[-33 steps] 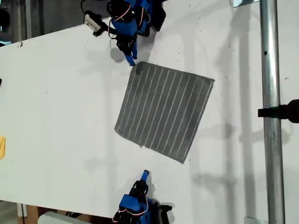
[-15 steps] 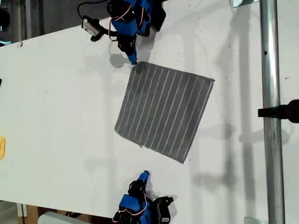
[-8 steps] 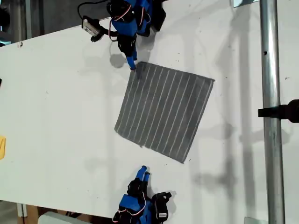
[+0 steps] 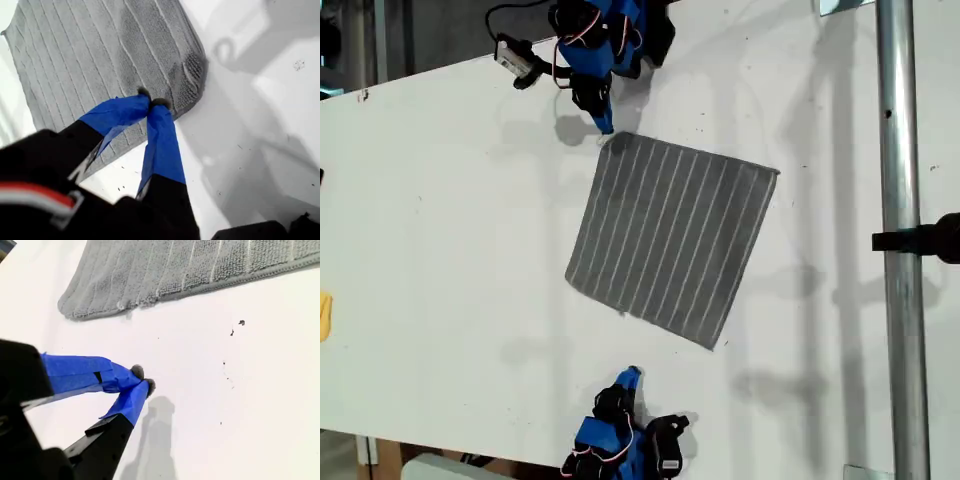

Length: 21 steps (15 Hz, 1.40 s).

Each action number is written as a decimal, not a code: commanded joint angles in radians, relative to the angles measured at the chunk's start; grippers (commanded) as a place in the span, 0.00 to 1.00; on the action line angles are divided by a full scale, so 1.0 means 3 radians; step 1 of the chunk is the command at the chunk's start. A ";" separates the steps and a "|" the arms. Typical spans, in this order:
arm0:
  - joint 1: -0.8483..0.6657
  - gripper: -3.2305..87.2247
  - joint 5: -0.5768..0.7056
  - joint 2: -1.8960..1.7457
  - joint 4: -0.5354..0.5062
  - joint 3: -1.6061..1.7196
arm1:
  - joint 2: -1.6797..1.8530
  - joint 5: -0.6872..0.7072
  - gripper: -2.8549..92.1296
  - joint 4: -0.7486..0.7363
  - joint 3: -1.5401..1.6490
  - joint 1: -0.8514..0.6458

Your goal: Grasp corners of a towel and fold twice.

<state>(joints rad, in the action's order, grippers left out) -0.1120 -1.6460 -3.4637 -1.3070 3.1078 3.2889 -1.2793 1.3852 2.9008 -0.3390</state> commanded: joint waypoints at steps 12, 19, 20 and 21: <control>-0.0138 0.00 0.0639 0.1703 0.0082 -0.1897 | -0.0210 0.0803 0.03 -0.0506 -0.1289 0.0532; 0.0486 0.00 0.1764 0.3467 -0.0644 -0.3912 | -0.3513 0.1672 0.03 0.0031 -0.4218 0.1718; 0.0624 0.00 0.1917 0.3671 -0.0741 -0.4101 | -0.3947 0.1672 0.03 0.0266 -0.4714 0.1917; 0.0670 0.00 0.1943 0.3881 -0.0895 -0.4239 | -0.4316 0.1646 0.03 0.0455 -0.5123 0.2071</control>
<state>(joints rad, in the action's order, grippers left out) 0.0537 -1.0845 -2.3639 -1.5278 1.9374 2.1215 -0.7977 1.4619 1.5892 0.2209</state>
